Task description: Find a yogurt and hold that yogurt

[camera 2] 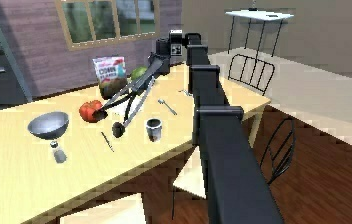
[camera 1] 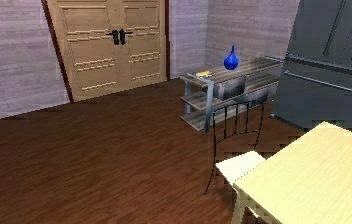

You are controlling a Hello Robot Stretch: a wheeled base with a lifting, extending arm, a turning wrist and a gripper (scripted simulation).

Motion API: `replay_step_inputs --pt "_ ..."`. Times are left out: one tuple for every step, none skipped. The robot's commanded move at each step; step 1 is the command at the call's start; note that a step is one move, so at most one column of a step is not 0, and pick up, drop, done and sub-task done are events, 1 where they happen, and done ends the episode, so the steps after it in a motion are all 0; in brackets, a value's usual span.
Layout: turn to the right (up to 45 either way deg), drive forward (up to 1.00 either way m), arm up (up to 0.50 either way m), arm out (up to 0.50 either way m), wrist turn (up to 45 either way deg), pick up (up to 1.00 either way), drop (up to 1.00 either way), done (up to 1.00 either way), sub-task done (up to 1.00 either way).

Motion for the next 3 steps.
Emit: replay_step_inputs --pt "0.0 0.0 0.0 0.0 45.0 0.0 0.0 0.0 0.0" --pt "0.0 0.0 0.0 0.0 45.0 0.0 0.0 0.0 0.0" --pt "0.0 0.0 0.0 0.0 24.0 0.0 0.0 0.0 0.0"
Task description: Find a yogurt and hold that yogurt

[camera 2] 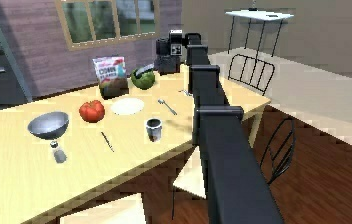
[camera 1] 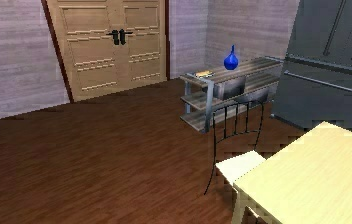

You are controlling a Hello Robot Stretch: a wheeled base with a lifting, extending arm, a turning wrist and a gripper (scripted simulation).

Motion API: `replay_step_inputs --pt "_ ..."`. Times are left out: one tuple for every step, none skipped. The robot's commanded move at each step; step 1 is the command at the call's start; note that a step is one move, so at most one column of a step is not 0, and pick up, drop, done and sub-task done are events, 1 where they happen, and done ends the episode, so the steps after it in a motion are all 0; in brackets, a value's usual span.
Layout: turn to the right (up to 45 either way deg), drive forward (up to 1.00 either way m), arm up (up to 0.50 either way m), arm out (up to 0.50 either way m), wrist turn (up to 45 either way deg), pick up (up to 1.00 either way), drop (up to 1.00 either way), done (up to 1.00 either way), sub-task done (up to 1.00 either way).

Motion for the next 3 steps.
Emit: replay_step_inputs --pt "0.0 0.0 -0.26 0.0 0.0 0.0 0.0 0.0 0.0" --pt "0.0 0.0 0.0 0.0 0.0 1.0 0.0 0.0 0.0" --pt "0.0 0.0 0.1 0.0 0.0 0.0 0.0 0.0 0.0"
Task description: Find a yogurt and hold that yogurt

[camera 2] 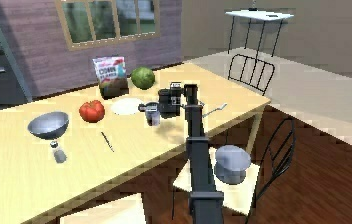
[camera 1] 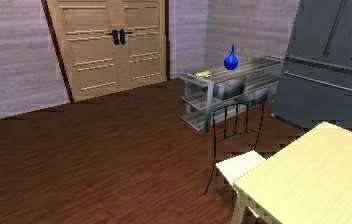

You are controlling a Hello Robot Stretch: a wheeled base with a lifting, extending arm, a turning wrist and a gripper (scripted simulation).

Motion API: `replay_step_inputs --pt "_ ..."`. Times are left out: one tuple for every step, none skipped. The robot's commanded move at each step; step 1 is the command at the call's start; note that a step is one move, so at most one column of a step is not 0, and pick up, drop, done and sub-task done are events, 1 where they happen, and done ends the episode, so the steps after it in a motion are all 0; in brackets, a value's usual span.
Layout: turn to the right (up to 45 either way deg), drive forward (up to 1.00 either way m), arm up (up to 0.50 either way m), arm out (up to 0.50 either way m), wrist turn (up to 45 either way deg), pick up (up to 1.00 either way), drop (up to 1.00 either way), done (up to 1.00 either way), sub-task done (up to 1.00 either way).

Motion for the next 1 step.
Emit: replay_step_inputs --pt "0.0 0.0 0.0 0.0 0.0 0.0 0.0 1.0 0.0"
